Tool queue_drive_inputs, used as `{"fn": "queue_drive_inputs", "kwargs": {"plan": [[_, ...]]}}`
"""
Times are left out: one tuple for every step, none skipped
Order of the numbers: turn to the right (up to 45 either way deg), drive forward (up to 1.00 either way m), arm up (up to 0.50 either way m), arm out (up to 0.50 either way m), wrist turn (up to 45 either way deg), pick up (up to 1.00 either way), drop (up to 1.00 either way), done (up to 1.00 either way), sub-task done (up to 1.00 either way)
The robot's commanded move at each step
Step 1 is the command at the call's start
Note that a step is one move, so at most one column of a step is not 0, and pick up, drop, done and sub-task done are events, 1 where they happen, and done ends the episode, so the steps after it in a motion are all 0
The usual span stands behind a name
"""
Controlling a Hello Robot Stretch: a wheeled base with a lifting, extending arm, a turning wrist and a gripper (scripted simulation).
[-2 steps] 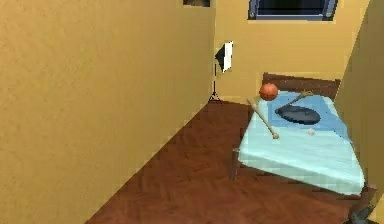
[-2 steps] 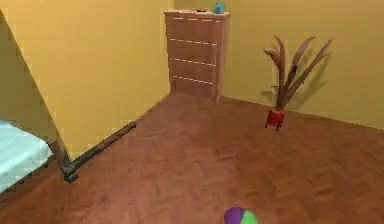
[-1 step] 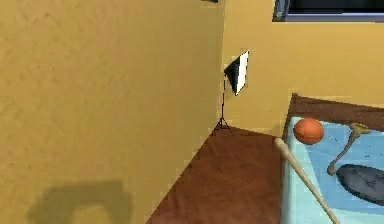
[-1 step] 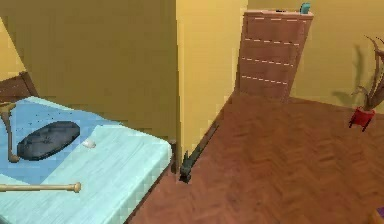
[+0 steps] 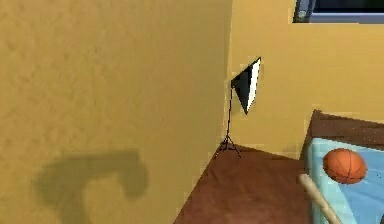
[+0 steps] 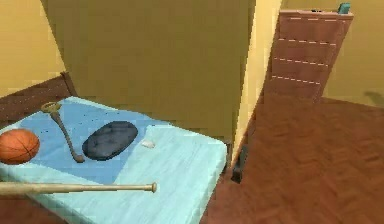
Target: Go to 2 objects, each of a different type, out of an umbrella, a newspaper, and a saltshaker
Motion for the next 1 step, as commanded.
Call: {"fn": "queue_drive_inputs", "kwargs": {"plan": [[-18.0,0.0,0.0,0.0,0.0,0.0,0.0,0.0,0.0]]}}
